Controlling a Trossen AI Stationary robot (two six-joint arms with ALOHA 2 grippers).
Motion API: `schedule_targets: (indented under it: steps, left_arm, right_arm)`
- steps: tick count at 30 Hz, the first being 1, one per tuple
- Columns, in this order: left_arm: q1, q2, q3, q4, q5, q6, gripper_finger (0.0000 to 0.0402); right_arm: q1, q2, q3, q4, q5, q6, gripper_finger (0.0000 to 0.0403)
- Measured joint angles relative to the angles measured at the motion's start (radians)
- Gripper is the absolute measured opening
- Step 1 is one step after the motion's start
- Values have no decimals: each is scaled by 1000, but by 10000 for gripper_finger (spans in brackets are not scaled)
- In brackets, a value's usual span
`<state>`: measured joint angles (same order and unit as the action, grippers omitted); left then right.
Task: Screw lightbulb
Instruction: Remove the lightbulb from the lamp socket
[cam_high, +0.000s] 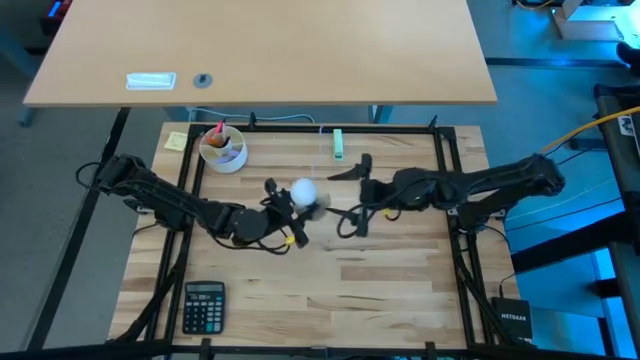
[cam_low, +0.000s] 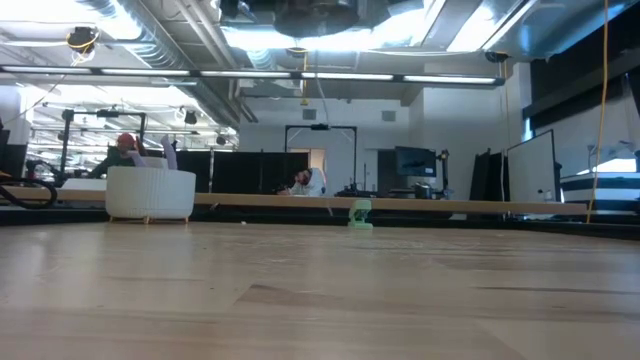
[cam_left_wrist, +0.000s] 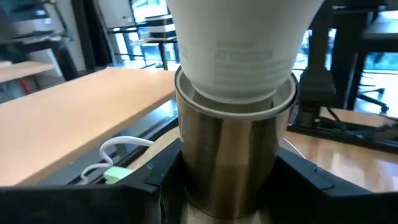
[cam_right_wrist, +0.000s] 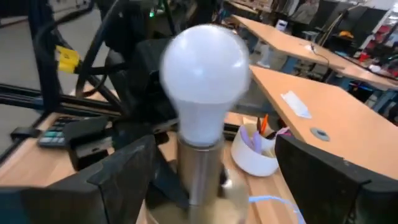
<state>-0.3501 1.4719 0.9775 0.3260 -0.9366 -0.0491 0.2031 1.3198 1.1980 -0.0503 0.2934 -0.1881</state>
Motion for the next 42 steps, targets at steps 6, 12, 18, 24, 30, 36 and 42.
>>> schedule_targets:
  steps: [6,12,18,24,30,36,42]
  left_arm:
    - [-2,0,0,-2,-3,-1,171]
    - [0,0,0,-6,-4,-6,171]
    - [-4,0,0,-4,-3,-23,171]
    - [-1,1,0,4,69,-27,171]
    - [-3,2,-2,-1,74,-23,171]
    - [-10,2,-2,-9,115,36,171]
    - [-25,2,-3,-3,199,138,171]
  right_arm:
    - [11,122,-2,160,111,-52,335]
    - [36,173,-2,278,222,-108,335]
    - [46,200,0,342,225,-108,335]
    - [45,244,0,410,187,-132,335]
    - [45,245,-1,457,143,-156,318]
    - [45,246,-1,420,131,-159,219]
    - [46,226,-1,341,0,-130,162]
